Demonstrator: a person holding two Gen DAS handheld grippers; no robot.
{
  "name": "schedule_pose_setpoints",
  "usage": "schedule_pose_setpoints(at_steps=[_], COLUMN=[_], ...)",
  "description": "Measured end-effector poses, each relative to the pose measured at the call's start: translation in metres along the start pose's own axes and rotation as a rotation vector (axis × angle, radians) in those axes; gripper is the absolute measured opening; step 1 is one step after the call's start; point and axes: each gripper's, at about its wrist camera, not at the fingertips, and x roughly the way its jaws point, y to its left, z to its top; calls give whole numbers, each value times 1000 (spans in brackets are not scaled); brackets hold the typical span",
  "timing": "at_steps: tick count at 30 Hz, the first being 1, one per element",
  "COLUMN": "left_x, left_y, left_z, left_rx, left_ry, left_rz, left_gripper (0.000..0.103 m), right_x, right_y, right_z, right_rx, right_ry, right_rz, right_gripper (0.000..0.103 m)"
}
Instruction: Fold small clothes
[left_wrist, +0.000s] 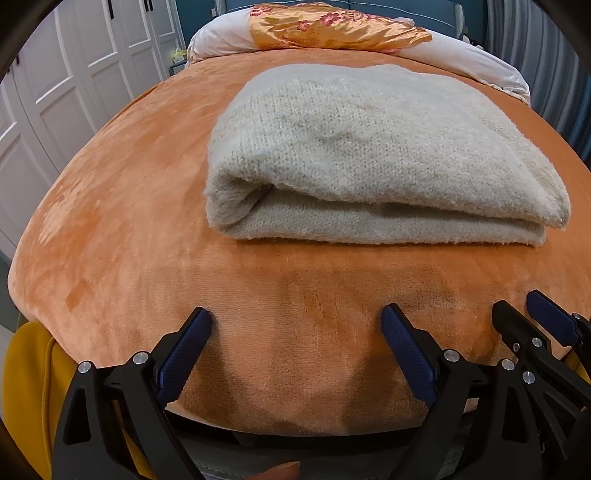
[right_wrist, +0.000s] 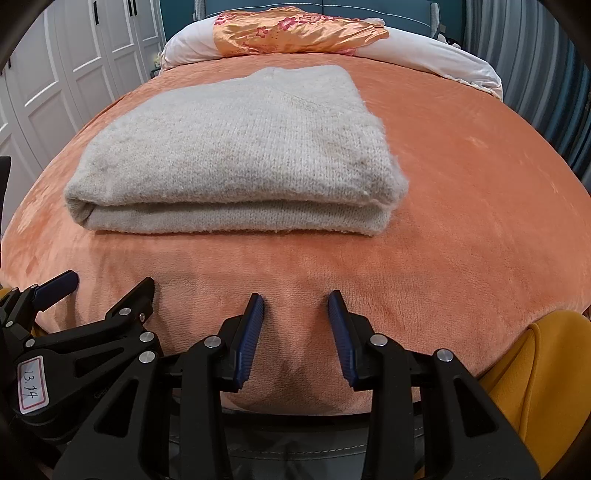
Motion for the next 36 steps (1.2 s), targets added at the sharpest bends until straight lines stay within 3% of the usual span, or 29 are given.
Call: schedule_pose_setpoints(at_steps=[36], left_x=[1], left_y=[2], left_z=[0], left_rx=[2], left_ry=[0], left_rz=[-1], left_gripper=[92], right_x=[1], right_y=[-4], right_z=[1], right_rx=[-1], right_ry=[0], right_rz=[3], right_gripper=[35])
